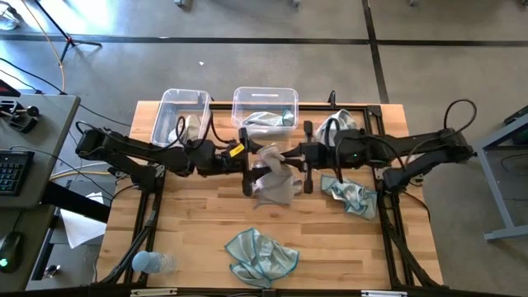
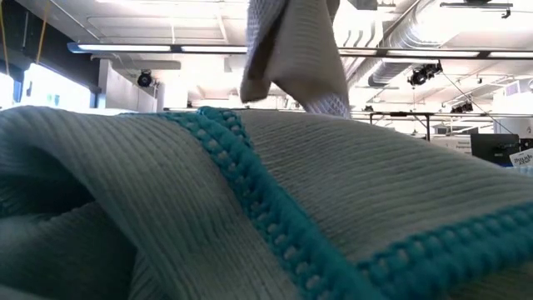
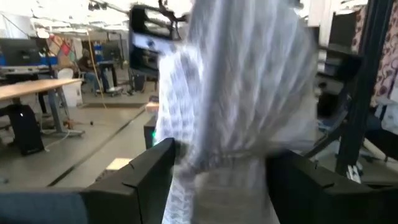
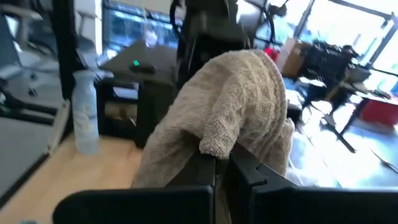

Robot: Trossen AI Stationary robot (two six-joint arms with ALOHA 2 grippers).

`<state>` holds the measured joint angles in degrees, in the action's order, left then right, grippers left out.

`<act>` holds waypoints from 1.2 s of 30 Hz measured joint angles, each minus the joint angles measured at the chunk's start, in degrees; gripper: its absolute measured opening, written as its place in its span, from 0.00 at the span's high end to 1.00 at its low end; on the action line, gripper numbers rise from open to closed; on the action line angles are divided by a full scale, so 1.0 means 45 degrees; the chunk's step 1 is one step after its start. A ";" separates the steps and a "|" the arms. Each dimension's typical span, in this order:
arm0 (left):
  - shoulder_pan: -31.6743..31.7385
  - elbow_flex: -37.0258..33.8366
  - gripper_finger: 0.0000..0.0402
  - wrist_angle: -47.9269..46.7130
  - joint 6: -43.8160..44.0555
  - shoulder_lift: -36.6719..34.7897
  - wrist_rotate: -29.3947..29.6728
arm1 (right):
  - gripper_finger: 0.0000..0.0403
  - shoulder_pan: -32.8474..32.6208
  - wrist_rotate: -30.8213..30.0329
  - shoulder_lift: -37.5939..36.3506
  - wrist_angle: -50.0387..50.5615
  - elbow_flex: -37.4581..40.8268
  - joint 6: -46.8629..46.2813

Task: Sort microfiber towel by color & place in baskets
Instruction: Put the bottom right brown microfiber cloth into the left transparent bin

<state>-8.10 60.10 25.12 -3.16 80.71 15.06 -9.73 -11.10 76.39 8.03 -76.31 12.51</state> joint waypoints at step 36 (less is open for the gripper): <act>0.2303 -0.0010 1.00 -0.6591 0.1680 -0.4349 0.2950 | 0.54 0.1542 -0.0041 -0.0077 0.6777 0.0799 -0.5227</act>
<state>2.27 60.05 -4.54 4.40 61.14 28.34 -2.80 -11.28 76.05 38.53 -72.72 -11.01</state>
